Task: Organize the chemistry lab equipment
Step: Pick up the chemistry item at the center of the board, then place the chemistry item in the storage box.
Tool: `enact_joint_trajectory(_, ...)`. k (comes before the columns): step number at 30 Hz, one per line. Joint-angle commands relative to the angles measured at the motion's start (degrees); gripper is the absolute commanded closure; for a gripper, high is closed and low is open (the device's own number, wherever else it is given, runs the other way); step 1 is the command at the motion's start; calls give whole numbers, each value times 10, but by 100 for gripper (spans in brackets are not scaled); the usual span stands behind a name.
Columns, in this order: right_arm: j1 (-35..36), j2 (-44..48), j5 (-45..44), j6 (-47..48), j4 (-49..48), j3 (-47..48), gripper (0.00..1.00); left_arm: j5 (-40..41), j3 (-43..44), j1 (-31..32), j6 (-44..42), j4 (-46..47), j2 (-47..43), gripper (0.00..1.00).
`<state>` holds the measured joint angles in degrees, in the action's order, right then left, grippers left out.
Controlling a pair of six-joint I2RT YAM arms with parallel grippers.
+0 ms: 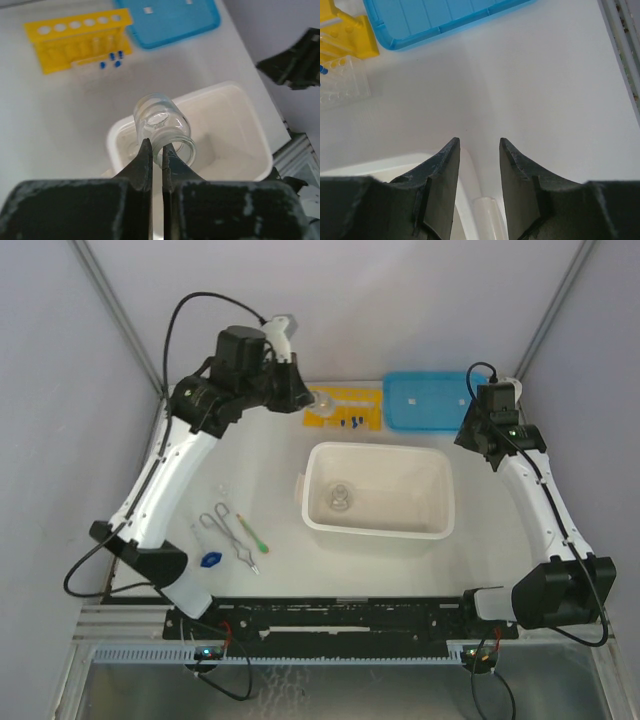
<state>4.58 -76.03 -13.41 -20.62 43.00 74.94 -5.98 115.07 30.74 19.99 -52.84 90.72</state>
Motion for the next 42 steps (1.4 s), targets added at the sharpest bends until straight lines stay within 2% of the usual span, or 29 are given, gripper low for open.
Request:
enact_joint_trajectory(1, 3, 1, -5, -6, -24, 1, 63, -31, 151, 67, -9, -100, 102, 100)
enact_joint_trajectory(4, 3, 6, -8, -6, -20, 0, 63, -30, 194, 87, -5, -126, 152, 100)
enact_joint_trajectory(12, 3, 13, -20, -6, -8, 0, 63, -6, 196, 101, 1, -141, 195, 100)
enact_joint_trajectory(22, 4, 13, -16, -11, -9, 0, 63, 23, 209, 176, -15, -152, 265, 100)
enact_joint_trajectory(32, 3, 22, -23, -8, 0, -7, 63, 35, 149, 180, -27, -101, 291, 100)
enact_joint_trajectory(42, 3, 25, -21, -6, -8, -14, 63, 38, 117, 180, -51, -91, 307, 100)
